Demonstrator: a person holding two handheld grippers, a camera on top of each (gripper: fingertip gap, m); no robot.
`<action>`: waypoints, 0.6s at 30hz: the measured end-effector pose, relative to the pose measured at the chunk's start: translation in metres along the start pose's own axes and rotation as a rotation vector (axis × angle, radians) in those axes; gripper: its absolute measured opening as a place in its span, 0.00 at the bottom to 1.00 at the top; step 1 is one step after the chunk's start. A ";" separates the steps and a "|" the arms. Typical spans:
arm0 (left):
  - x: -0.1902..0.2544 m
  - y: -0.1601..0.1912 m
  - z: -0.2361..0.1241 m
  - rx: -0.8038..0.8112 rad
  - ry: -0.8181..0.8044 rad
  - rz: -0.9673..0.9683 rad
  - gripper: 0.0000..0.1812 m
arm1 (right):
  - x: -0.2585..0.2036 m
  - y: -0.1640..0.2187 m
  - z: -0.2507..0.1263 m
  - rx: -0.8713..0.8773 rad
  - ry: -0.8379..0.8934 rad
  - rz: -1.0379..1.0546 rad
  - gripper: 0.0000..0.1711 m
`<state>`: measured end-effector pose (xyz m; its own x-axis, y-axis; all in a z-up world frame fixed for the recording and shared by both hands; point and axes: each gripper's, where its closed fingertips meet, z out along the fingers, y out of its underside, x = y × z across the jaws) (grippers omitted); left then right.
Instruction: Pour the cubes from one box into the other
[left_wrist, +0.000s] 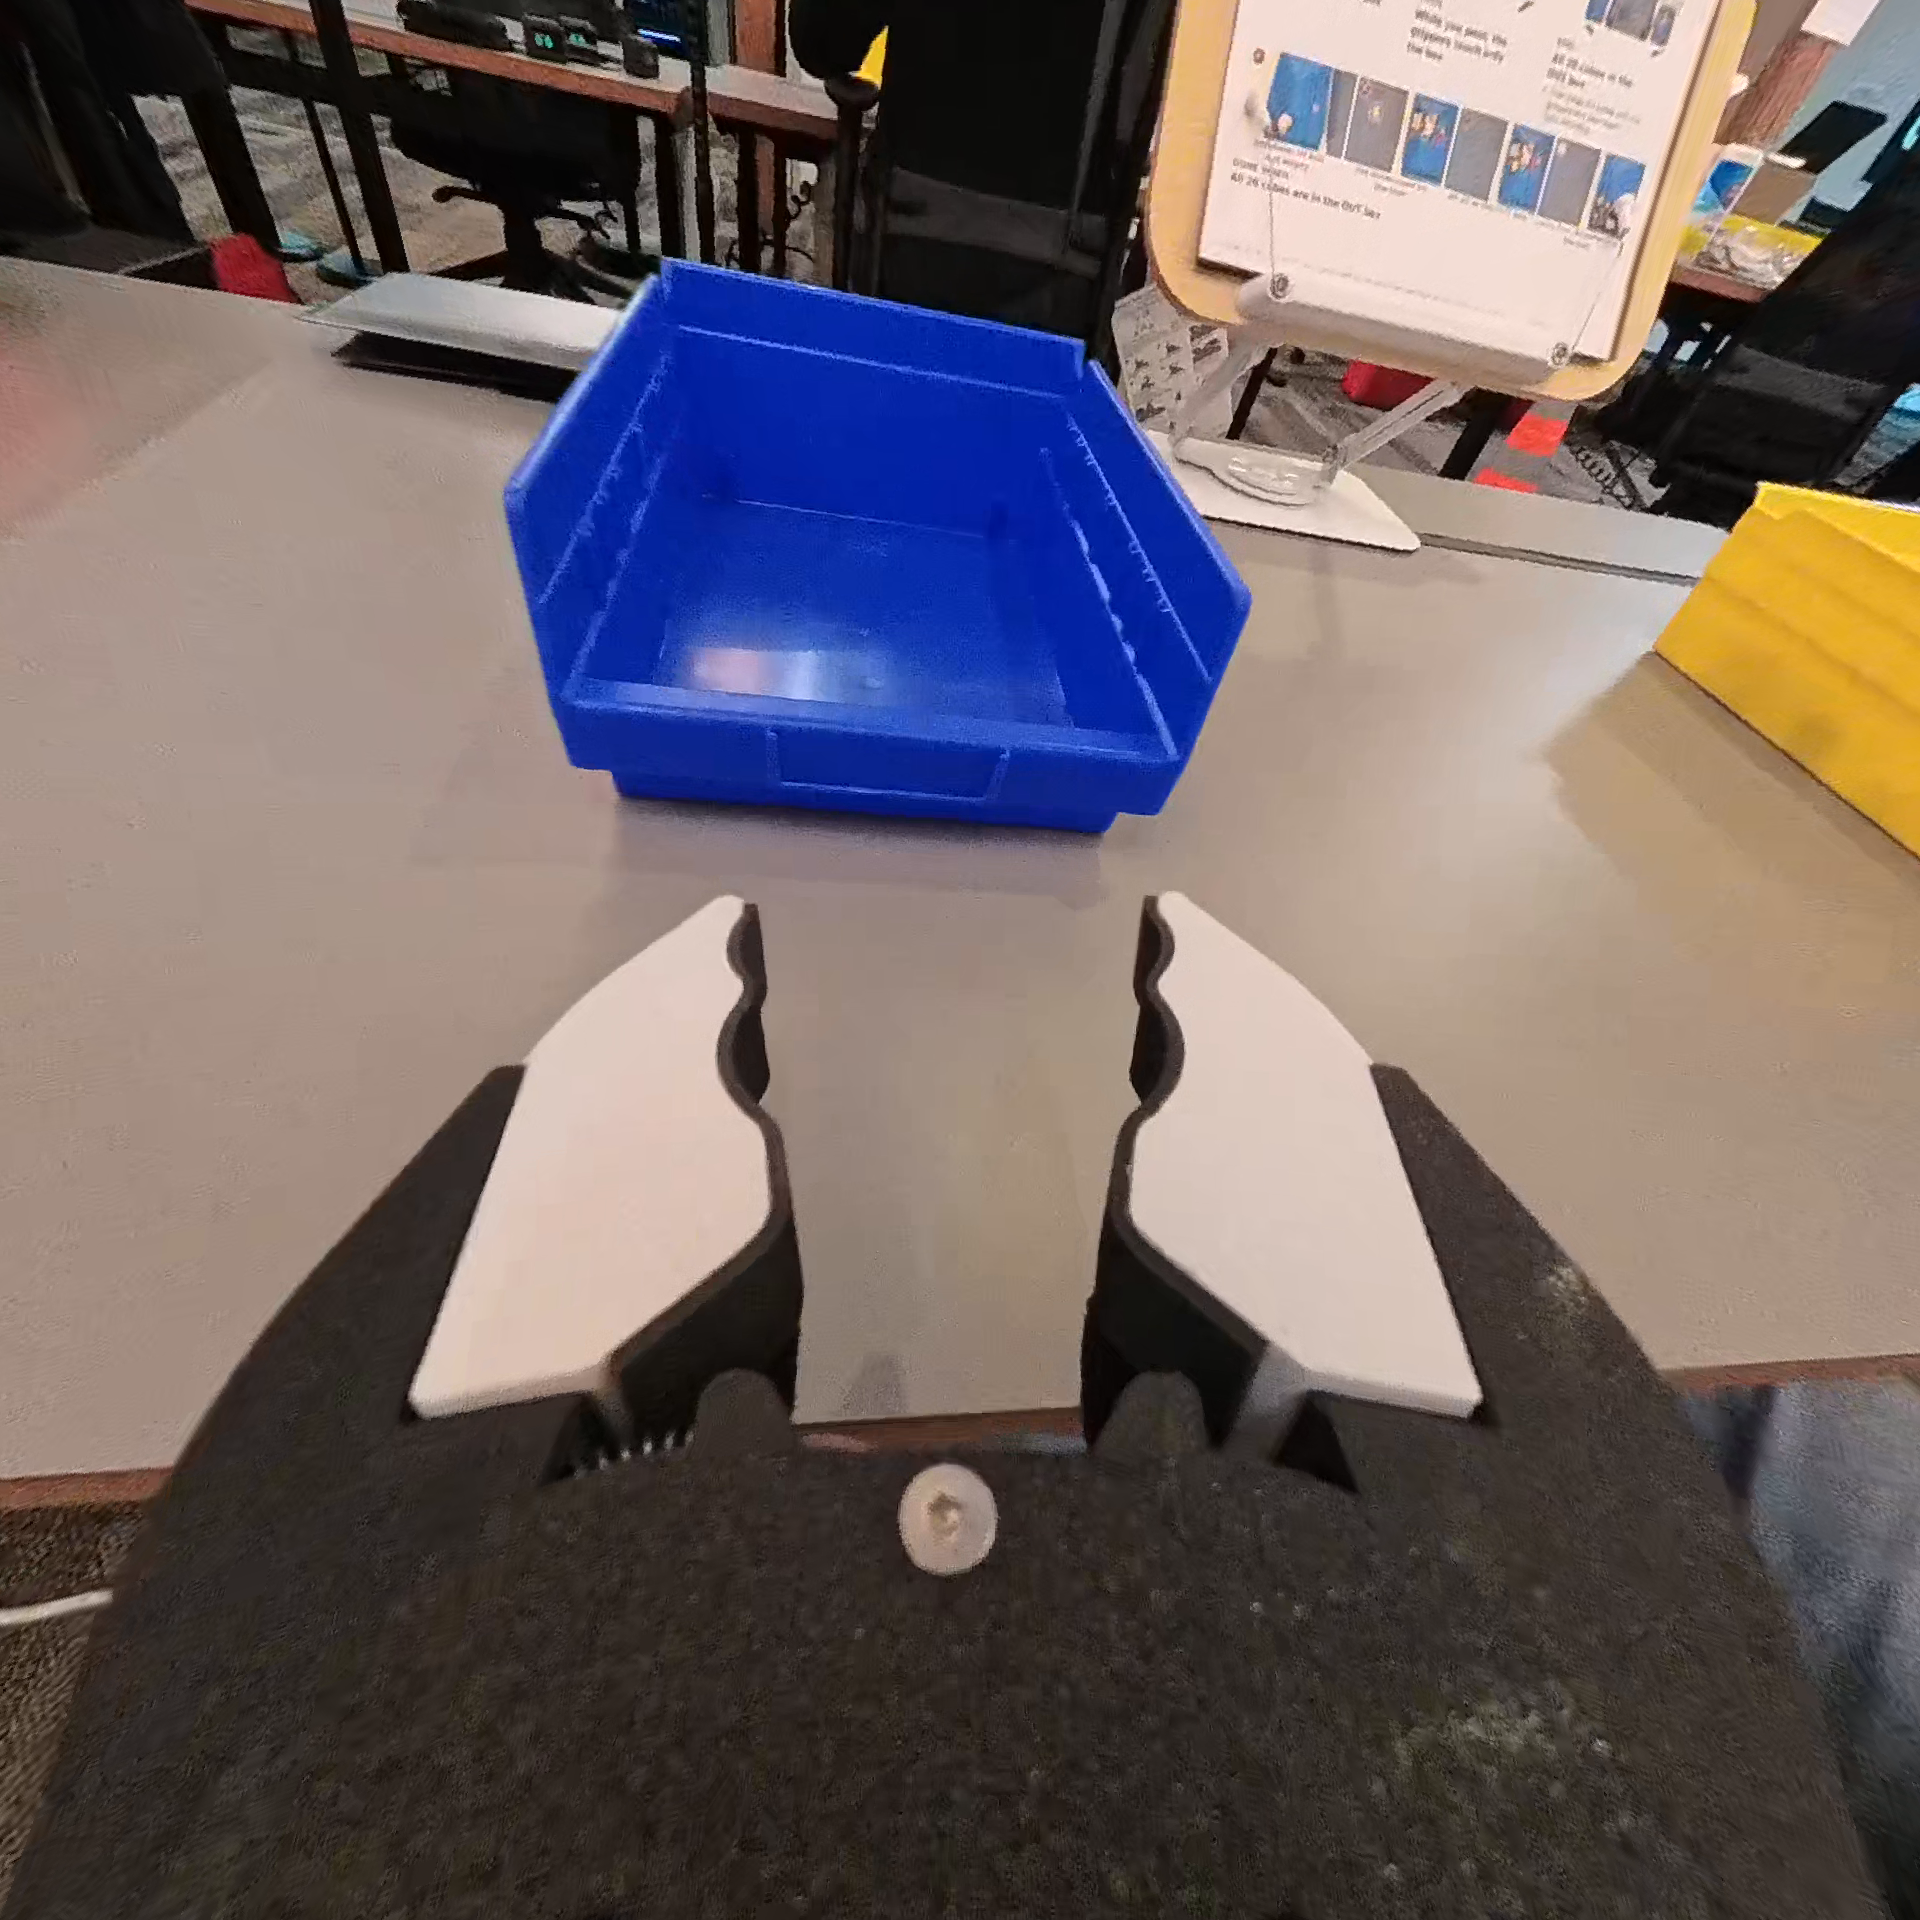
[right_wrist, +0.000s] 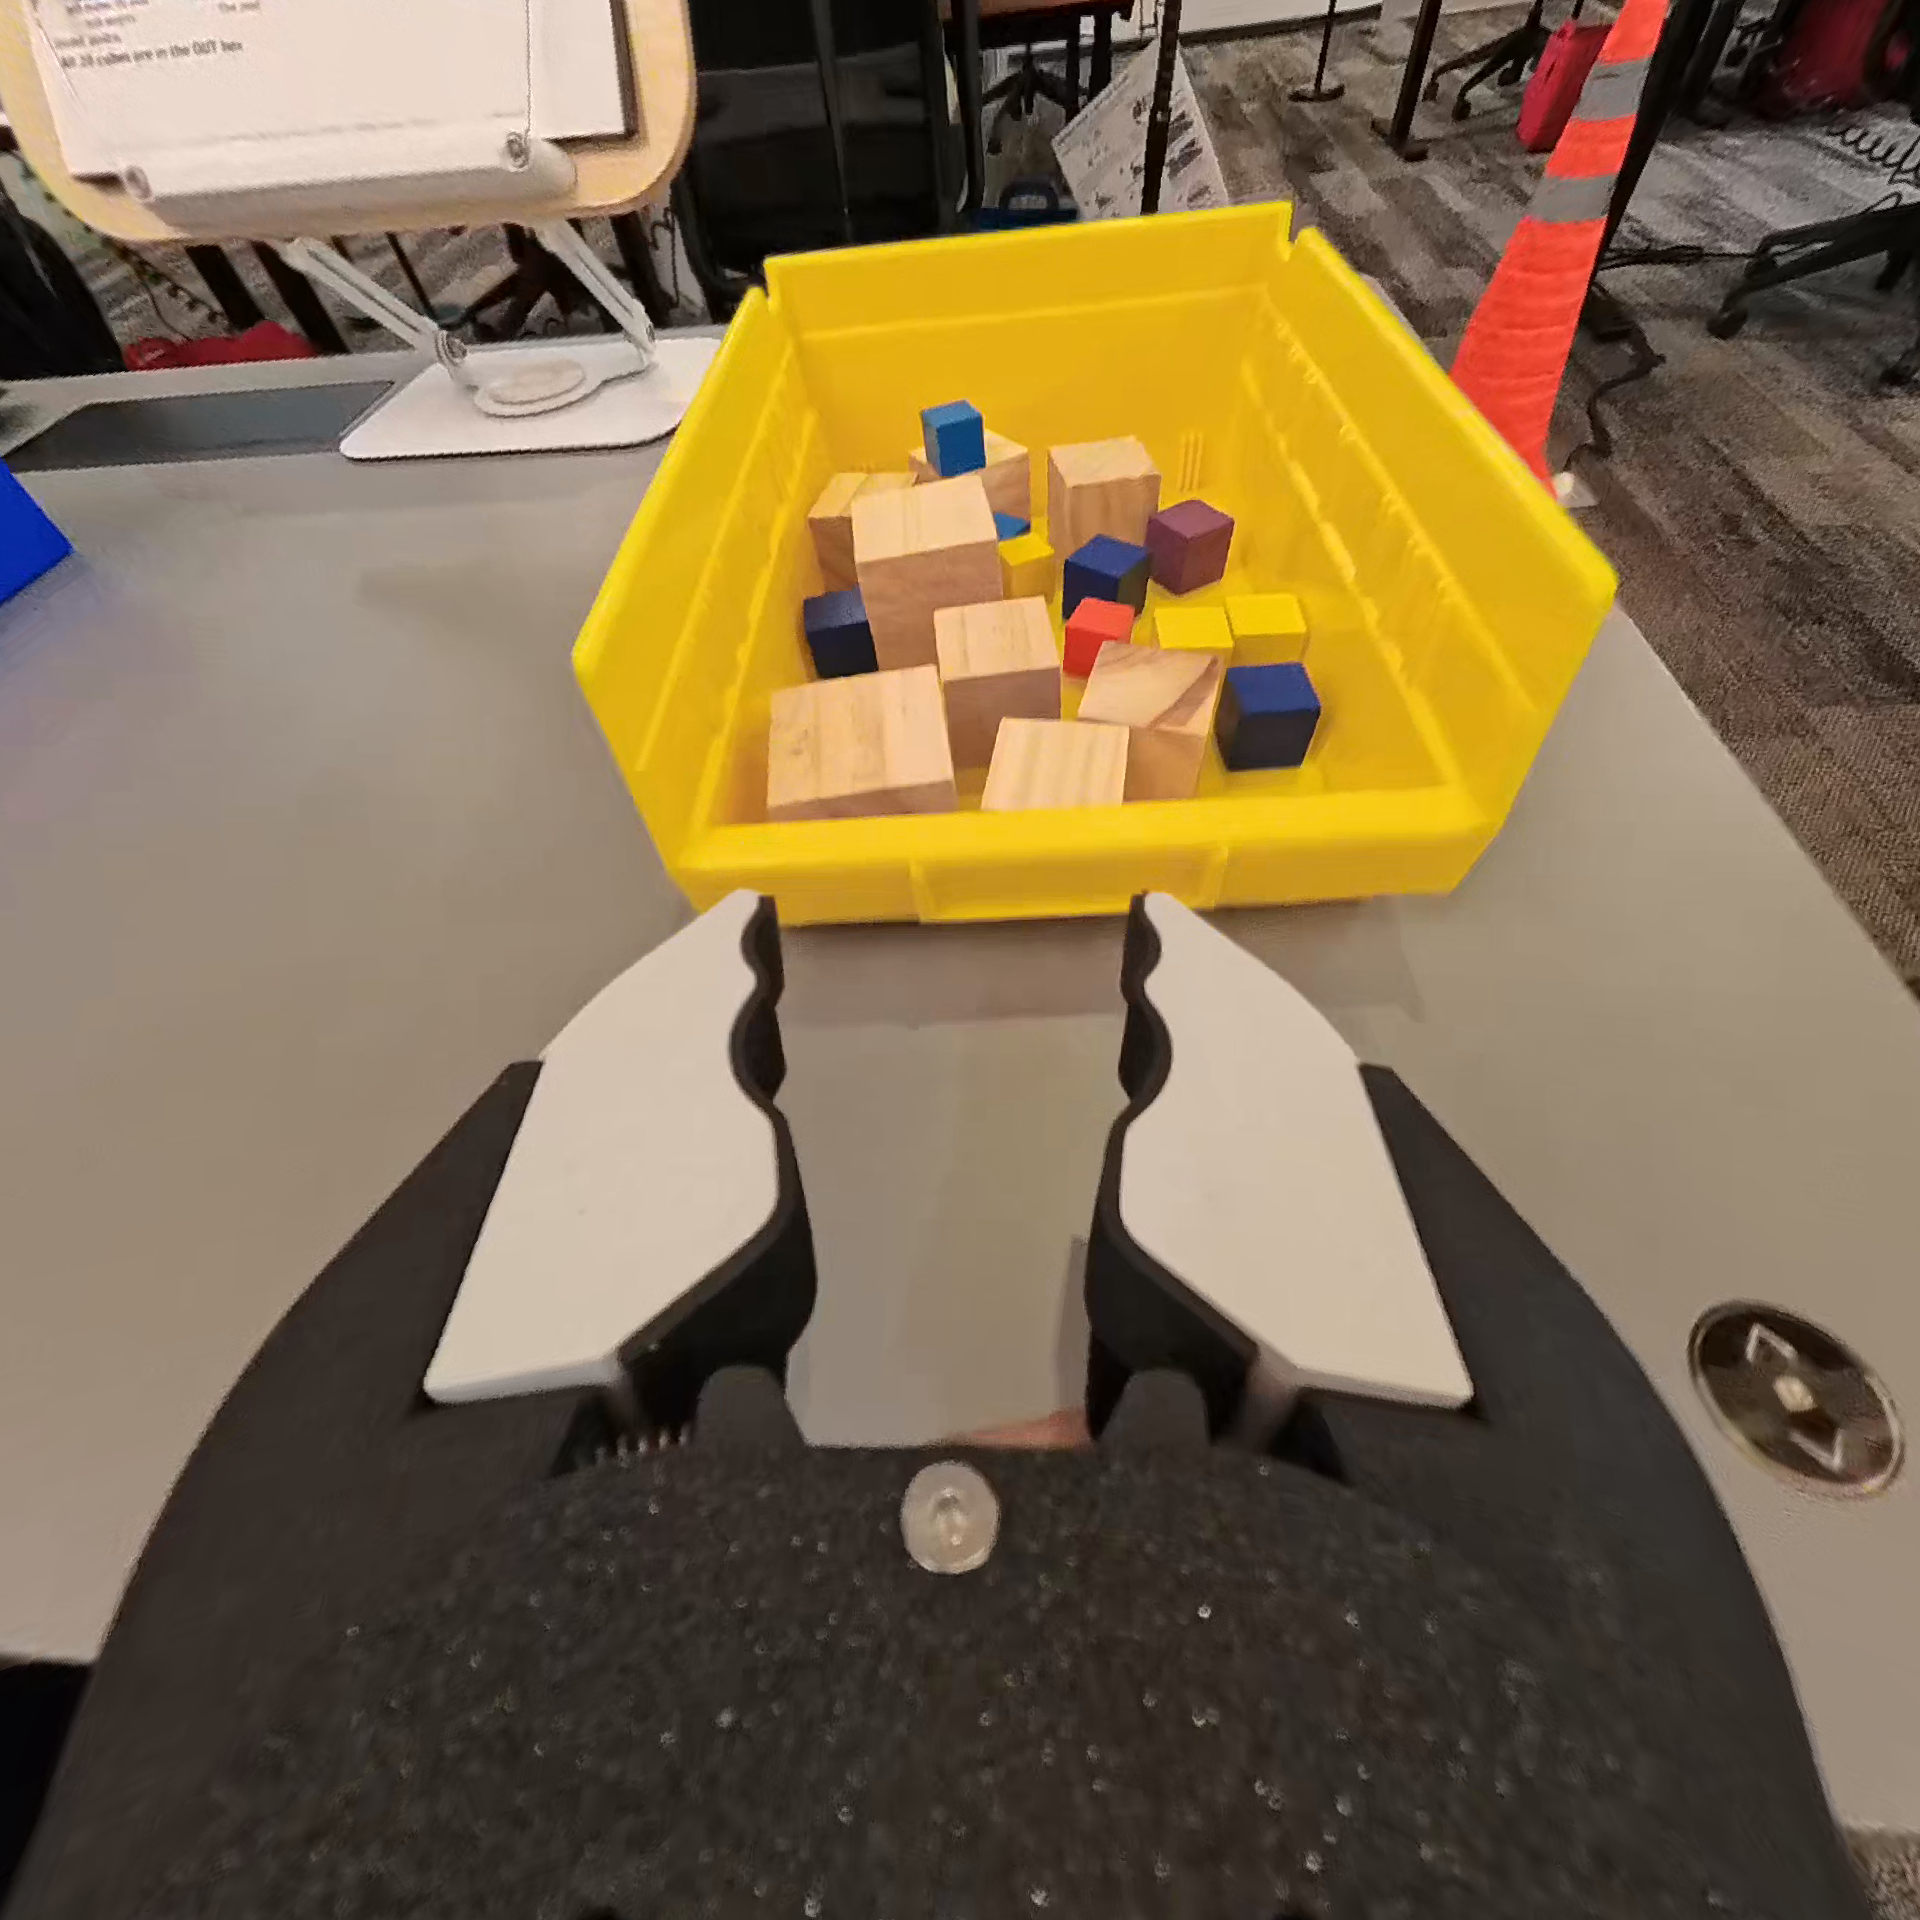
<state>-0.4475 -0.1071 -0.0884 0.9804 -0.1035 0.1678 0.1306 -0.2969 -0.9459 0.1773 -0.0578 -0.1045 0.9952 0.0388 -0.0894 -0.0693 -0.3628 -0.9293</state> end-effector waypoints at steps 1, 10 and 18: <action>-0.001 0.002 0.000 -0.008 -0.005 -0.002 0.38 | -0.004 0.004 -0.004 0.001 -0.013 0.011 0.36; -0.001 0.002 0.007 -0.011 -0.004 -0.002 0.38 | -0.005 0.009 0.002 -0.019 -0.023 -0.018 0.37; 0.007 0.007 0.016 -0.045 -0.019 0.066 0.39 | -0.008 0.006 0.003 -0.008 -0.047 0.000 0.36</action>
<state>-0.4371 -0.0943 -0.0982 0.9893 -0.1063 0.0995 0.0590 -0.3326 -0.9412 0.1685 -0.0575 -0.1101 0.9910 0.0823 -0.1058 -0.0681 -0.3703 -0.9264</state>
